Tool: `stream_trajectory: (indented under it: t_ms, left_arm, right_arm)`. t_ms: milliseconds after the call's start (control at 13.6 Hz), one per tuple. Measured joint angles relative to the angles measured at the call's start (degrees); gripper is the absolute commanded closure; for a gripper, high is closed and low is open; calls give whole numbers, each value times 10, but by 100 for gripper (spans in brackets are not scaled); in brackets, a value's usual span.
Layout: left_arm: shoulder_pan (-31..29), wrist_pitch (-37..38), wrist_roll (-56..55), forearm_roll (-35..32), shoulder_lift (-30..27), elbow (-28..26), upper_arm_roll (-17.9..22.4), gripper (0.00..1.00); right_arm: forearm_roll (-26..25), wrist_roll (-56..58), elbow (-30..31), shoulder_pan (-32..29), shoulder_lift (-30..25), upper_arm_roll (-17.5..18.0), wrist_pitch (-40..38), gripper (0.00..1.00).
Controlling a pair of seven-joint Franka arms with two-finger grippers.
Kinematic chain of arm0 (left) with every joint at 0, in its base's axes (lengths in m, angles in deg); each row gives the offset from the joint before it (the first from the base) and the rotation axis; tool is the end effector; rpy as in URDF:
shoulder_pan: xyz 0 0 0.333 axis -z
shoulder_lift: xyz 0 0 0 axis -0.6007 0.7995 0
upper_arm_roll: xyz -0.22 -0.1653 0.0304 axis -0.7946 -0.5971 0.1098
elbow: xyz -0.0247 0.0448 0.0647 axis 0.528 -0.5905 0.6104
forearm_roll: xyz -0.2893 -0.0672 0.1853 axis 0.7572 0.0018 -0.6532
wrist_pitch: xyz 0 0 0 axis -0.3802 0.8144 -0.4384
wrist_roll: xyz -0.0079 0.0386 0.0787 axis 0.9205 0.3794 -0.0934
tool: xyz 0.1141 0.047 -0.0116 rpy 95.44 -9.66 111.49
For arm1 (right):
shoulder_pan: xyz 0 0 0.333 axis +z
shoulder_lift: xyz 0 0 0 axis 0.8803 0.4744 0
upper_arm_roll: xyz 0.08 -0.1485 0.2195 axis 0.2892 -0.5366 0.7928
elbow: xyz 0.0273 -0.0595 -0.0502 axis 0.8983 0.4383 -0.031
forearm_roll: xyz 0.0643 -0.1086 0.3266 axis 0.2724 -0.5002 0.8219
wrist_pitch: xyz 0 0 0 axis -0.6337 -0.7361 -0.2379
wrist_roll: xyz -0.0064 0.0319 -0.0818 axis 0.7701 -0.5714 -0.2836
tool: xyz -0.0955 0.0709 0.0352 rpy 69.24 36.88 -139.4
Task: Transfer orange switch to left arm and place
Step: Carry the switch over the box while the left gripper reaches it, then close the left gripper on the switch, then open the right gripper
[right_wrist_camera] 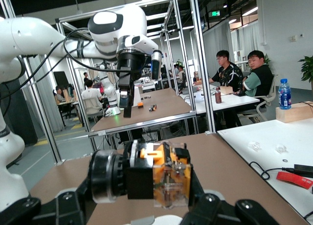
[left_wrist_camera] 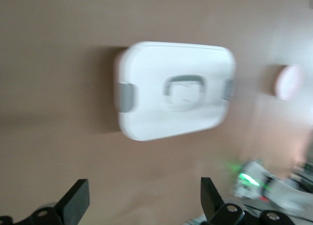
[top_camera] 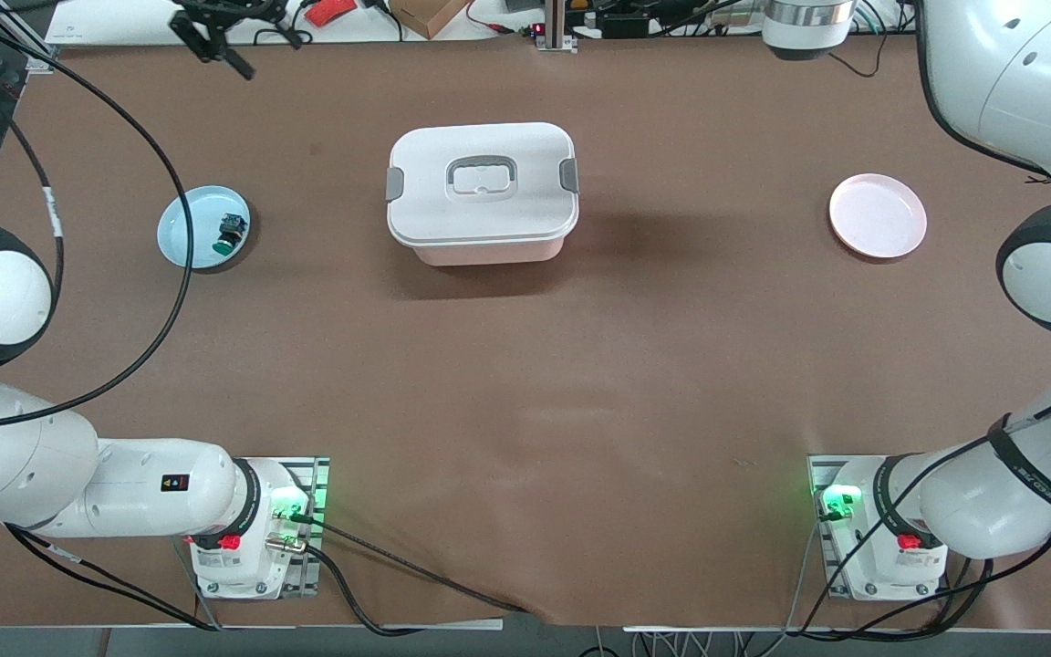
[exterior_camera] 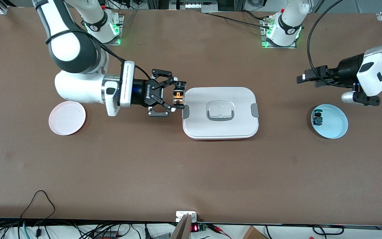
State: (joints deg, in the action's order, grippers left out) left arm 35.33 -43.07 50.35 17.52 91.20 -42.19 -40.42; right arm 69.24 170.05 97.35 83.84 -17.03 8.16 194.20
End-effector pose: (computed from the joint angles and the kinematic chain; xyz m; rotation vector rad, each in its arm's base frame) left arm 0.5242 -0.0853 0.5198 2.4977 0.0694 -0.3308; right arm 0.5470 0.3478 0.4459 -1.3926 -1.0878 -1.0542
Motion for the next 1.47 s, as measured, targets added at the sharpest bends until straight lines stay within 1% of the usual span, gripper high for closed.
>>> stream_trajectory:
  t_ms: [147,295,368,442,589,736,1031,1178,1399,1473]
  left_arm:
    - [2,2,-3,135,30,0,-1,0]
    - [15,-3,-18,259,59,-1,-4,0]
    - [32,-24,-34,306,71,0,-5,0]
    - [55,-59,-56,335,78,0,-6,0]
    - [108,-136,-87,365,81,0,-8,0]
    - [144,-180,-102,379,87,-1,-9,0]
    - [151,-184,-102,403,118,-1,-8,0]
    - [156,-184,-102,421,126,-1,-8,5]
    - [169,-193,-110,433,129,0,-8,7]
    - [172,-195,-114,433,129,0,-8,14]
  right_arm:
    - [42,0,0,18,7,0,3,86]
    - [67,1,1,42,17,0,9,86]
    - [72,1,1,53,22,0,17,86]
    - [74,1,1,61,25,0,25,86]
    - [78,1,0,69,27,0,35,86]
    - [95,1,0,69,26,0,35,86]
    - [108,1,-1,71,26,0,35,86]
    - [120,1,-1,72,25,0,35,86]
    - [124,1,-1,74,24,0,35,85]
    - [124,1,-1,75,24,0,35,85]
